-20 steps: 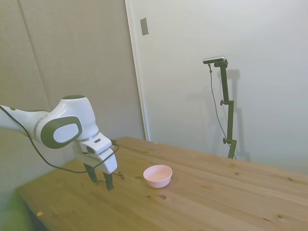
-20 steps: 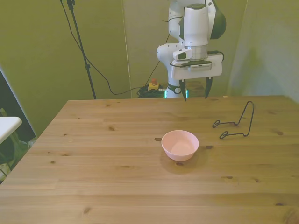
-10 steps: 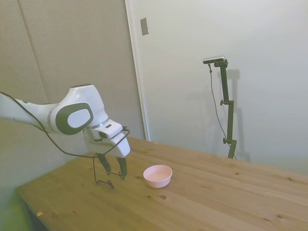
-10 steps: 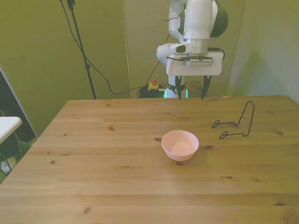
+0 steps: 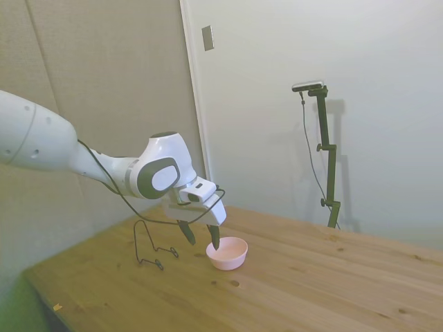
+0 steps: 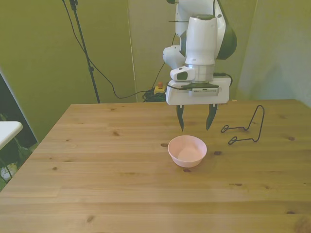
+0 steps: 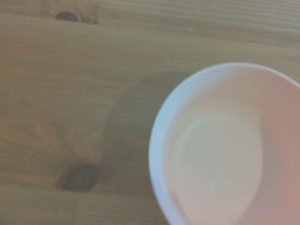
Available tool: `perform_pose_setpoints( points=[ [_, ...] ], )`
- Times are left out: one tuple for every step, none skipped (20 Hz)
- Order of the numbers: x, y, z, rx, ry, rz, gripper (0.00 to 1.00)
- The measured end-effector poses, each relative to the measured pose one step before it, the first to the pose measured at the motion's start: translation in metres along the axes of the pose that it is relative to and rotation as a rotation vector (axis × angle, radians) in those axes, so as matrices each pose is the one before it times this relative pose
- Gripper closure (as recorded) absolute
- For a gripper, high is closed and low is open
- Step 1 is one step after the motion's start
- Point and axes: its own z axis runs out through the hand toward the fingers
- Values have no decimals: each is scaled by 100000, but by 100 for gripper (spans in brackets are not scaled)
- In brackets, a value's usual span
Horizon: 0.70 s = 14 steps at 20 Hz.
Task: Load the bowl
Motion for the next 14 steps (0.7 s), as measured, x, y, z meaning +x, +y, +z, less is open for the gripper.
perform_pose_setpoints(
  points=[
    [209, -364, 586, 16, -71, -165, 0],
    [177, -291, 547, 218, 154, 17, 0],
    [183, -249, 500, 121, 98, 246, 0],
    [151, -188, 506, 29, 39, 322, 0],
    [117, -163, 516, -129, -87, 314, 0],
    [73, -143, 491, -60, -40, 367, 100],
    [52, -124, 441, -174, -68, 480, 100],
    [4, -94, 379, -316, -272, 559, 100],
    [-20, -138, 348, -318, -331, 509, 100],
    [-45, -95, 326, -332, -341, 542, 100],
    [-8, -77, 311, -330, -281, 536, 100],
    [-18, -87, 233, -240, -213, 356, 100],
    [28, -103, 196, -153, -130, 435, 100],
    [9, -109, 131, -79, -80, 409, 100]
  ],
)
